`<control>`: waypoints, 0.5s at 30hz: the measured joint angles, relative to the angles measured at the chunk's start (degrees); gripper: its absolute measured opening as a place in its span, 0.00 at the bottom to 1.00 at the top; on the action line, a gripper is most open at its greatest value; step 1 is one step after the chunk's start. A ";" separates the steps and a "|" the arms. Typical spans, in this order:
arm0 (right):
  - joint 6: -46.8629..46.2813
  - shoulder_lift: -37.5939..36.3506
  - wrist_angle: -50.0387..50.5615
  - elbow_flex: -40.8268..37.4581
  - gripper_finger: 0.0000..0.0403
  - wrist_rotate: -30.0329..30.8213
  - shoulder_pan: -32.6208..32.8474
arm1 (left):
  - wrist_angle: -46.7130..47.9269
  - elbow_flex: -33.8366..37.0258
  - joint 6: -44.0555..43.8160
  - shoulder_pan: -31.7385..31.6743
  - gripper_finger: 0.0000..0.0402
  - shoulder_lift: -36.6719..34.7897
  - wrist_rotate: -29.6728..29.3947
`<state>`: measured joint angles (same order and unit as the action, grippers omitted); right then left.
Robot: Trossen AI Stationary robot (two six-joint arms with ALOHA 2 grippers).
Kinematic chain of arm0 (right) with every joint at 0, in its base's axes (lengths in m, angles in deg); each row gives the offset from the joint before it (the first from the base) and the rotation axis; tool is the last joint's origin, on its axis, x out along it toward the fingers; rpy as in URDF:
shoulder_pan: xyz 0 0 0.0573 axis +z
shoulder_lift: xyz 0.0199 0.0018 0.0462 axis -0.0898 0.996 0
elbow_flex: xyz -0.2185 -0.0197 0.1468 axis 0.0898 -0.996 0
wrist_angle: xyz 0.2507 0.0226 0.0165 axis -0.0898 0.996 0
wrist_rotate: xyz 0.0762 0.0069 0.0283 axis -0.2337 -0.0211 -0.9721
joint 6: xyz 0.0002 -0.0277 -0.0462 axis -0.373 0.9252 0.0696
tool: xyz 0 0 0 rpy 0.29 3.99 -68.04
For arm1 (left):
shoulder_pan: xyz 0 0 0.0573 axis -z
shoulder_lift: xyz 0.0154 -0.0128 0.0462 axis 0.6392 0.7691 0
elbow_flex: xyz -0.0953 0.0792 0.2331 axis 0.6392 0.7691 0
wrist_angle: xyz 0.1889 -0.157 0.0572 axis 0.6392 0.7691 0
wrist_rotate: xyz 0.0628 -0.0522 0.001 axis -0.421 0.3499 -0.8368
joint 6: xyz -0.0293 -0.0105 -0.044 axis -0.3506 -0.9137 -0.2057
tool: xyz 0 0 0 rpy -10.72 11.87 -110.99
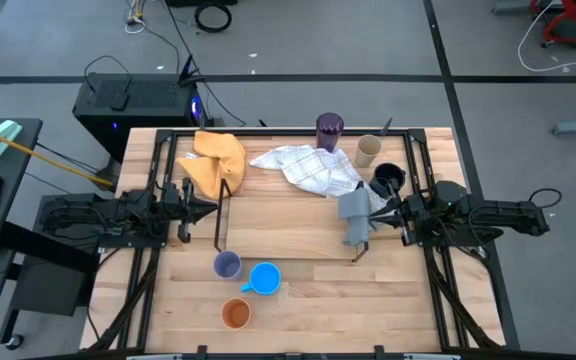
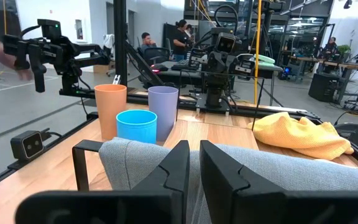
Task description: Stack small to large cups/mugs on shelf
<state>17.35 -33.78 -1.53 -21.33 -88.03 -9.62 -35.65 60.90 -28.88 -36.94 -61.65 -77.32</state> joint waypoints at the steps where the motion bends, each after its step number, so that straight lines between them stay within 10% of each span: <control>1: -0.02 0.00 0.01 -0.02 0.11 0.01 -0.01 | 0.01 0.01 -0.01 0.00 0.10 0.00 0.00; 15: -0.02 0.01 0.01 0.00 0.11 0.02 0.00 | 0.00 0.01 0.00 0.00 0.07 0.00 0.00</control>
<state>17.32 -33.76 -1.51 -21.33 -88.01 -9.62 -35.66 60.90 -28.88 -36.93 -61.65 -77.32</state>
